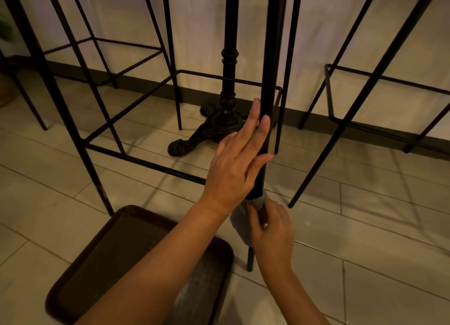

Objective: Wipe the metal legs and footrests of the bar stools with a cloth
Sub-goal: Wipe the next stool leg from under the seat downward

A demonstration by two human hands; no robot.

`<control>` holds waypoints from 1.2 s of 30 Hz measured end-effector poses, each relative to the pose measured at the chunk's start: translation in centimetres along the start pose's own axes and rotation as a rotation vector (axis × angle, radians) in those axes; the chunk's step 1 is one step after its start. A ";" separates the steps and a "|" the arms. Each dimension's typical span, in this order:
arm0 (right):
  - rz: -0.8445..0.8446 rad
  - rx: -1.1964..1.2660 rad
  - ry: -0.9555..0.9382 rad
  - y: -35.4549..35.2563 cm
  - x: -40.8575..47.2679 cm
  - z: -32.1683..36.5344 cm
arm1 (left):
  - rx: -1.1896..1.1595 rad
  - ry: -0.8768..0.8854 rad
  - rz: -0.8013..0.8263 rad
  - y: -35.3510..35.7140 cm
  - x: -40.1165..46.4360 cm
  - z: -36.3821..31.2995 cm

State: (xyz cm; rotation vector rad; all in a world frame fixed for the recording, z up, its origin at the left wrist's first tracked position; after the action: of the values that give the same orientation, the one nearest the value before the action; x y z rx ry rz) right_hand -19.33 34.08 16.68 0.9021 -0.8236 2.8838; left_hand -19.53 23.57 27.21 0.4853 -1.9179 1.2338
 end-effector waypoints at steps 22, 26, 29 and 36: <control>0.131 -0.129 0.032 1.2 -2.3 -2.7 | -0.010 -0.008 0.008 0.2 -0.2 0.1; 0.177 -0.124 0.027 1.5 -2.5 -3.2 | -0.015 -0.017 0.012 0.2 -0.1 0.1; 0.148 -0.130 -0.020 1.0 -2.3 -2.6 | -0.005 -0.018 0.013 0.3 -0.2 0.1; 0.117 -0.130 -0.043 0.9 -2.2 -2.3 | -0.023 -0.021 0.006 0.4 -0.2 0.1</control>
State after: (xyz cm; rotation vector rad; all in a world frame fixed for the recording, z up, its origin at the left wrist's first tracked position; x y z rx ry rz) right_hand -18.91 34.79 13.49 0.9352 -1.0891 2.8745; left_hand -19.70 23.68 26.81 0.4828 -1.9501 1.2132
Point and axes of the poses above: each hand's wrist, its own x-axis towards the middle knuckle, its own y-axis out of the palm, z = x × y, the point moved 5 cm from there along x, towards the middle knuckle, and after that the axes turned 3 degrees about x, right-handed, at the moved point
